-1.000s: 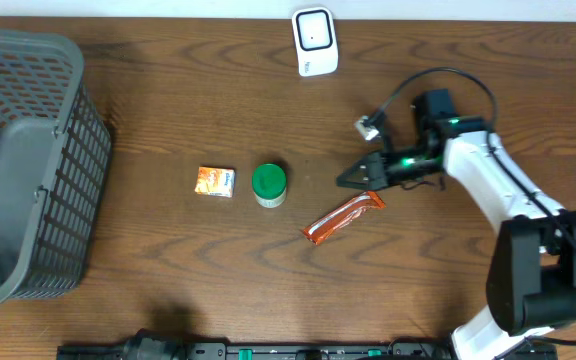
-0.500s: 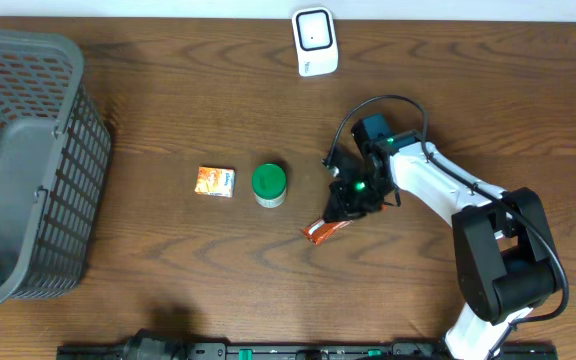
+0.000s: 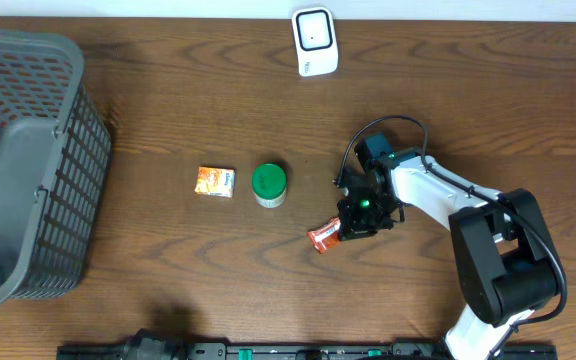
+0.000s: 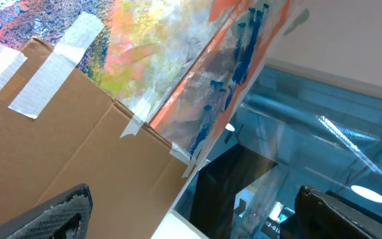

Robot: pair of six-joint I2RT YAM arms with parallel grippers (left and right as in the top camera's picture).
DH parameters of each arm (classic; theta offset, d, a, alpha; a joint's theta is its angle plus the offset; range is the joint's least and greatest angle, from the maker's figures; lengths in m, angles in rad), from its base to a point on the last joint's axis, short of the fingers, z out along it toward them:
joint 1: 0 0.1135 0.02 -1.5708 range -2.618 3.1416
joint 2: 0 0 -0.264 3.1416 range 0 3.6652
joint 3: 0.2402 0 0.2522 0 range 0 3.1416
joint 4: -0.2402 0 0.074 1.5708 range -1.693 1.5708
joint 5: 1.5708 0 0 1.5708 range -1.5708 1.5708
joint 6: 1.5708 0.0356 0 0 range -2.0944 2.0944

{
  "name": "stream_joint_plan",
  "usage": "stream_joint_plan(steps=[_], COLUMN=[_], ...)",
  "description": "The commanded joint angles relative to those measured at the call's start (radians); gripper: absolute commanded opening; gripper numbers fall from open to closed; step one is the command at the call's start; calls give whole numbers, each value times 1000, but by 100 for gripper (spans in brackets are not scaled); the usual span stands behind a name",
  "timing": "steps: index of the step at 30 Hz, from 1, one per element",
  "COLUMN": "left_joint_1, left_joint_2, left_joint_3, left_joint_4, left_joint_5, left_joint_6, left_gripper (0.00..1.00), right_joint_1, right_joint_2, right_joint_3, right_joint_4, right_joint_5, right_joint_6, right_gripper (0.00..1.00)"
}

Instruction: Scan the item barcode

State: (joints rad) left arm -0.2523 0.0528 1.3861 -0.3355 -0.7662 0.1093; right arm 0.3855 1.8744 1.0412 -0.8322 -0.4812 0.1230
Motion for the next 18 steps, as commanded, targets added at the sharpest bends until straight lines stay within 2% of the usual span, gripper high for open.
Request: stream_joint_plan(steps=[1,6,9,18], left_joint_1=[0,0,0,0], left_joint_2=[-8,-8,-8,-8], left_joint_3=[-1,-1,-1,-1], left_joint_4=[4,4,4,4], left_joint_5=[-6,-6,-6,-6], left_joint_6=[18,18,18,18], left_gripper=[98,98,98,98], right_joint_1=[3,3,4,65], right_joint_2=[-79,-190,-195,-15], right_joint_3=[61,89,86,40], right_joint_4=[-29,-41,-41,72], right_joint_5=[53,55,62,65], right_joint_6=[6,12,24,64], right_gripper=[1,1,1,1])
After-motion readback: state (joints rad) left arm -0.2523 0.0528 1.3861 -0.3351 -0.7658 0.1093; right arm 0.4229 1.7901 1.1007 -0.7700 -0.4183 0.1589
